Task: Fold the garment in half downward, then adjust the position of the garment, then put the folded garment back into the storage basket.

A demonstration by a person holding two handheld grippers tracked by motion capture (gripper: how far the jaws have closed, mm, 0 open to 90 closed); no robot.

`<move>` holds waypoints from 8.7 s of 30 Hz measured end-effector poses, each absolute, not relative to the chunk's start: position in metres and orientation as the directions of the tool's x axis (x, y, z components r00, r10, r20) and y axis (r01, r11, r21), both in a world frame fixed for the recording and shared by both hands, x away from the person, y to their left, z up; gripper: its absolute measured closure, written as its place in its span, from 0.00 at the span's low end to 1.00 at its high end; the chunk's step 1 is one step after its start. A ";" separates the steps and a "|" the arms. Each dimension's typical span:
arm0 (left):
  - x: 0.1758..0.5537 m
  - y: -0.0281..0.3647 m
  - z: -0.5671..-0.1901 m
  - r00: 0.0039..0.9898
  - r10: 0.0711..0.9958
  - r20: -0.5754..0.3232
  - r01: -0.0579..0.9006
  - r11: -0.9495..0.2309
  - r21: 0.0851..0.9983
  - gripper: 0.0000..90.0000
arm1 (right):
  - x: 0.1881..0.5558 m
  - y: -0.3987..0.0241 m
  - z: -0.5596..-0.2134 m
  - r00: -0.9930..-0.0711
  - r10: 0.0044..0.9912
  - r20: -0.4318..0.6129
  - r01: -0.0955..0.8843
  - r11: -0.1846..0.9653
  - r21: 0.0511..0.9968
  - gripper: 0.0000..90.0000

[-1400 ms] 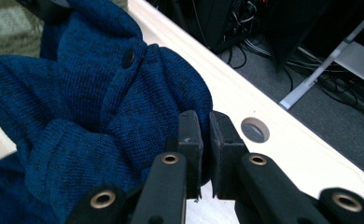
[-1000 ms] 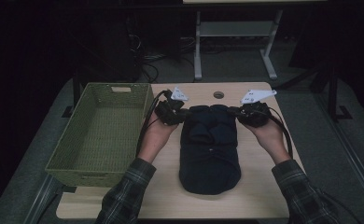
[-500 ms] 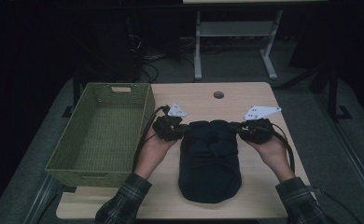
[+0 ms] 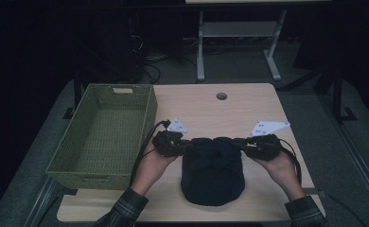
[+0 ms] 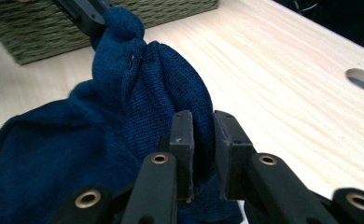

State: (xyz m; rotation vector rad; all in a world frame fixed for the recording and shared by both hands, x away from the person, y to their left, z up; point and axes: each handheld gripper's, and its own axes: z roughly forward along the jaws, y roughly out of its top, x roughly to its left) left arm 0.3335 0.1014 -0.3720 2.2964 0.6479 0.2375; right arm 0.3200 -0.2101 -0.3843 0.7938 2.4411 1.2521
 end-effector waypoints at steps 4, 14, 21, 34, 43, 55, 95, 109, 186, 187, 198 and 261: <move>0.326 0.101 -0.376 0.862 0.506 -0.030 0.386 -0.617 0.685 0.88 | 0.308 -0.210 -0.391 -0.817 0.577 0.012 0.350 0.478 0.805 0.86; 0.305 0.101 -0.389 0.879 0.470 -0.080 0.402 -0.641 0.654 0.87 | 0.286 -0.214 -0.411 -0.832 0.551 0.059 0.379 0.487 0.787 0.84; 0.295 0.103 -0.399 0.882 0.460 -0.105 0.416 -0.651 0.635 0.87 | 0.274 -0.215 -0.424 -0.836 0.542 0.087 0.399 0.490 0.775 0.83; 0.275 0.110 -0.405 0.878 0.456 -0.148 0.438 -0.640 0.631 0.87 | 0.252 -0.217 -0.431 -0.858 0.503 0.102 0.389 0.508 0.768 0.73; 0.283 0.127 -0.381 0.852 0.508 -0.129 0.448 -0.576 0.684 0.93 | 0.253 -0.238 -0.409 -0.836 0.542 0.083 0.381 0.464 0.800 0.78; 0.309 0.102 -0.383 0.841 0.531 -0.102 0.450 -0.585 0.675 1.00 | 0.274 -0.228 -0.415 -0.843 0.525 0.116 0.390 0.449 0.804 0.99; 0.359 0.048 -0.440 0.861 0.493 -0.129 0.466 -0.661 0.588 1.00 | 0.240 -0.191 -0.460 -0.901 0.387 0.197 0.400 0.565 0.721 1.00; 0.307 0.065 -0.405 0.897 0.428 -0.112 0.396 -0.663 0.636 0.97 | 0.242 -0.215 -0.442 -0.875 0.464 0.140 0.374 0.464 0.803 0.99; 0.342 0.094 -0.454 0.809 0.527 -0.262 0.575 -0.613 0.541 0.48 | 0.259 -0.255 -0.482 -0.633 0.773 0.041 0.565 0.425 0.707 0.05; 0.342 0.094 -0.454 0.809 0.527 -0.262 0.575 -0.613 0.541 0.51 | 0.259 -0.255 -0.482 -0.633 0.773 0.041 0.565 0.425 0.707 0.05; 0.343 0.091 -0.453 0.813 0.506 -0.288 0.576 -0.622 0.531 0.74 | 0.259 -0.255 -0.483 -0.633 0.773 0.041 0.565 0.425 0.707 0.05; 0.358 0.104 -0.278 0.850 0.475 -0.227 0.518 -0.681 0.517 0.80 | 0.259 -0.255 -0.483 -0.632 0.773 0.042 0.564 0.423 0.709 0.05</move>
